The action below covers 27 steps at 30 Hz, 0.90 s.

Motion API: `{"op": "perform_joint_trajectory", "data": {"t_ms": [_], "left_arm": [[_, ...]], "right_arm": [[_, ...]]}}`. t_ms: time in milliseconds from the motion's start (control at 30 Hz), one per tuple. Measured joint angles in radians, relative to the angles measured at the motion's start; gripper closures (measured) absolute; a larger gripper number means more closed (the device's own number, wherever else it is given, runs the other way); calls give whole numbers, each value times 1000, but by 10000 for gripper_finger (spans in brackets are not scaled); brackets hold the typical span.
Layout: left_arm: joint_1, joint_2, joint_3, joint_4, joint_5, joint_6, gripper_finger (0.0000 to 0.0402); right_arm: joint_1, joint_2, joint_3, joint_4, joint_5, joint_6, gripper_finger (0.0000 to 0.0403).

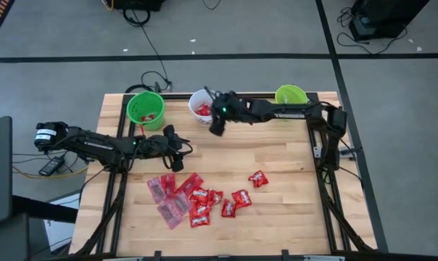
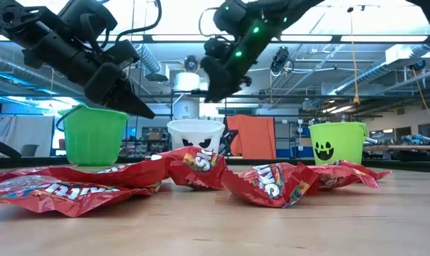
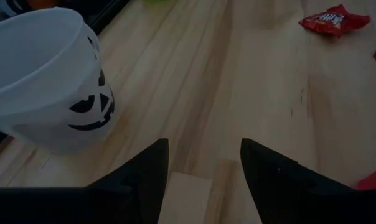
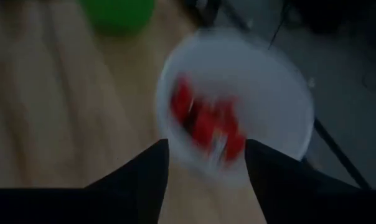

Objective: Sort candy by brand, put in halloween buckets
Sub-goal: Put the red candy into the white bucket

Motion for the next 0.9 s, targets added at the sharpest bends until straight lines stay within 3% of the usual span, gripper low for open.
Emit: {"op": "perform_joint_trajectory", "data": {"t_ms": [133,300,500,700,900], "left_arm": [[0,0,0,-1,44,25,194],[0,0,0,14,131,25,194],[0,0,0,38,157,26,194],[0,0,0,44,157,26,194],[0,0,0,53,157,25,194]], "right_arm": [[57,-42,-42,-173,-2,-6,178],[146,-103,-111,-332,-198,16,194],[275,-148,-224,-492,-276,133,204],[404,-154,-344,-496,-312,307,204],[484,-154,-436,-395,-286,361,205]]}}
